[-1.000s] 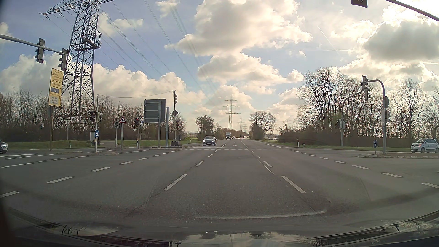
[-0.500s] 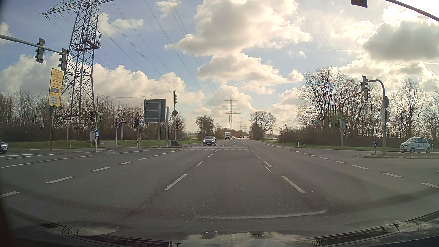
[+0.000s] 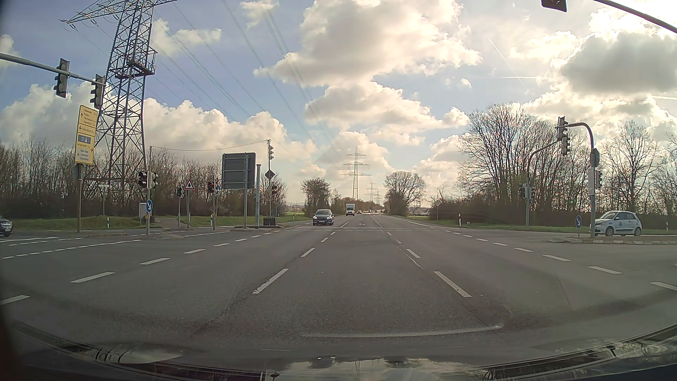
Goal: Follow the waypoints while adhering to traffic rules and regulations
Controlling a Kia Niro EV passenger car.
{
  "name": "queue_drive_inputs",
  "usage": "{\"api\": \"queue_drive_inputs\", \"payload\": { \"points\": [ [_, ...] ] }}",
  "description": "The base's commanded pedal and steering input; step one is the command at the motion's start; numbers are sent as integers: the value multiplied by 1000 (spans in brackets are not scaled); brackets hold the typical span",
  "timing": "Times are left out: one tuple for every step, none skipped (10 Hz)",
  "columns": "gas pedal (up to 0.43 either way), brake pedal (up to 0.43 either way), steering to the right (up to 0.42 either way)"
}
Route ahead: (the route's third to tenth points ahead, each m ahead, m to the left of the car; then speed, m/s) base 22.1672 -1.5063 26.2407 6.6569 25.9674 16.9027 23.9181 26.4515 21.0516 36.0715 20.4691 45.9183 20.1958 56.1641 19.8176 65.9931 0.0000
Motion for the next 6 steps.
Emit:
{"api": "queue_drive_inputs", "payload": {
  "points": [
    [0, 280, -1],
    [0, 280, -1],
    [0, 280, -1],
    [0, 280, -1],
    [0, 287, -1],
    [0, 287, -1]
  ]
}}
